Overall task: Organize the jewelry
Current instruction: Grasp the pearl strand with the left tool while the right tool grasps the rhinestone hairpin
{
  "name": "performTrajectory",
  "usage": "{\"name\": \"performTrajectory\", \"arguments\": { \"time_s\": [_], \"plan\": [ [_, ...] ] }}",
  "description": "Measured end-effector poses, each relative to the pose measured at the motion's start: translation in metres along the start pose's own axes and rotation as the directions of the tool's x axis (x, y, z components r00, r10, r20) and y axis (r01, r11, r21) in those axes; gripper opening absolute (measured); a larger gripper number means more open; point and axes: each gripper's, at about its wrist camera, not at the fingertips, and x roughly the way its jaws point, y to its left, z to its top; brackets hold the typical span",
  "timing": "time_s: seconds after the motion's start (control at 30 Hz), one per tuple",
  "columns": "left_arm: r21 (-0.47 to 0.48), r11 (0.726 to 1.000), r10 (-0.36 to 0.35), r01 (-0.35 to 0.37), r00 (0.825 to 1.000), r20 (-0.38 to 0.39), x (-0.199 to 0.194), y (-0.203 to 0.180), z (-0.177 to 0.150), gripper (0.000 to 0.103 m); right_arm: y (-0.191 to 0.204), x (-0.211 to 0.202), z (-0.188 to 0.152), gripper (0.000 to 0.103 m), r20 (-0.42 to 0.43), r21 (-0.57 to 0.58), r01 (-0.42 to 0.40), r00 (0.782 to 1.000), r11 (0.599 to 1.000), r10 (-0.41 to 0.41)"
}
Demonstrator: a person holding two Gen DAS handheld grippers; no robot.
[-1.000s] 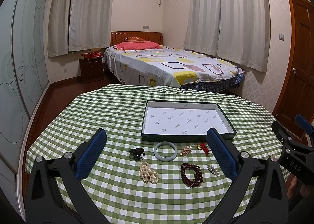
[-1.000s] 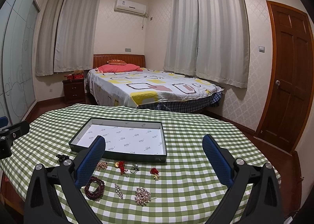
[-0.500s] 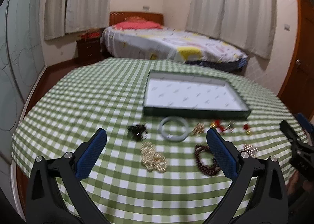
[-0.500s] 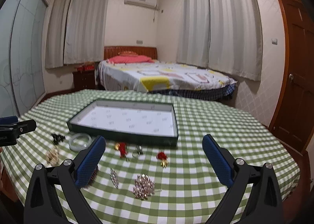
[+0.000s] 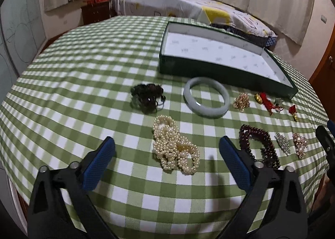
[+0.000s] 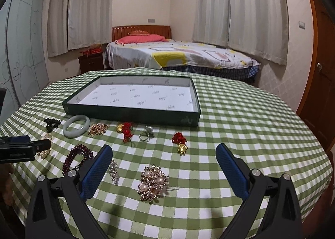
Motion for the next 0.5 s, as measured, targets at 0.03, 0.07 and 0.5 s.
{"name": "performTrajectory", "arguments": {
  "time_s": [0.03, 0.07, 0.5],
  "plan": [
    [-0.002, 1.000, 0.006, -0.006, 1.000, -0.009, 0.002, 0.000, -0.001, 0.083, -0.001, 0.002, -0.001, 0.096, -0.007, 0.002, -0.003, 1.000, 1.000, 0.003],
    [0.001, 1.000, 0.016, -0.016, 1.000, -0.008, 0.003, 0.000, -0.001, 0.083, -0.001, 0.004, -0.001, 0.096, -0.013, 0.003, -0.005, 1.000, 1.000, 0.005],
    [0.080, 0.996, 0.046, -0.049, 0.998, 0.032, 0.003, -0.007, -0.003, 0.040, 0.001, 0.013, -0.004, 0.096, -0.085, 0.019, -0.038, 0.996, 0.999, 0.039]
  ]
}}
